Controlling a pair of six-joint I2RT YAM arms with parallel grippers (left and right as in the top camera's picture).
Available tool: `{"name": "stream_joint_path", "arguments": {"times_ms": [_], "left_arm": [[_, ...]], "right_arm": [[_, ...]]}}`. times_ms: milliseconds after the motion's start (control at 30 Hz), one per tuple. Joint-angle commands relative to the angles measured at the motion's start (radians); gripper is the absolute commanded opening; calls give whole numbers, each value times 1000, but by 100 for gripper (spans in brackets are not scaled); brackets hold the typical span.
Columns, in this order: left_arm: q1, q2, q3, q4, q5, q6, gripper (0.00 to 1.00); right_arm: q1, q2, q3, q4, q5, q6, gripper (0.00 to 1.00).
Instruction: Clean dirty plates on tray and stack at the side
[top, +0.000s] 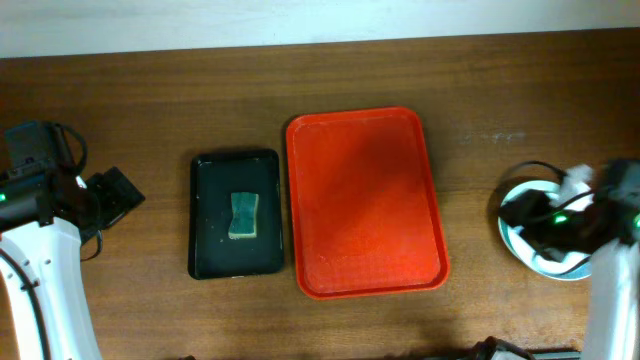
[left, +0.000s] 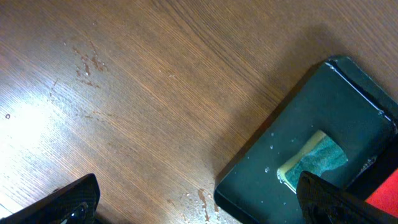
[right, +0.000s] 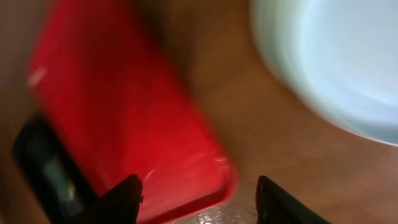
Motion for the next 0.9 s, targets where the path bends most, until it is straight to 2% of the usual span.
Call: {"name": "stream_joint_path", "arguments": {"times_ms": [0, 33, 100, 200, 233, 267, 300, 600, 767, 867], "left_arm": [[5, -3, 12, 1, 0, -10, 99], [5, -3, 12, 1, 0, -10, 99], [5, -3, 12, 1, 0, -10, 99], [5, -3, 12, 1, 0, -10, 99], [5, -3, 12, 1, 0, -10, 99], [5, -3, 12, 1, 0, -10, 99], [5, -3, 12, 1, 0, -10, 99], [5, -3, 12, 1, 0, -10, 99], [5, -3, 12, 1, 0, -10, 99], [5, -3, 12, 1, 0, -10, 99]], "right_arm": [[229, -237, 8, 13, 11, -24, 49], [289, -300, 9, 14, 69, 5, 47], [378, -407, 9, 12, 74, 8, 36], [472, -496, 8, 7, 38, -2, 38], [497, -514, 8, 7, 37, -2, 49], [525, -531, 8, 4, 37, 2, 66], [539, -537, 8, 0, 38, 1, 99], [566, -539, 8, -72, 83, -4, 98], [566, -550, 6, -36, 170, -219, 98], [527, -631, -38, 59, 181, -325, 98]]}}
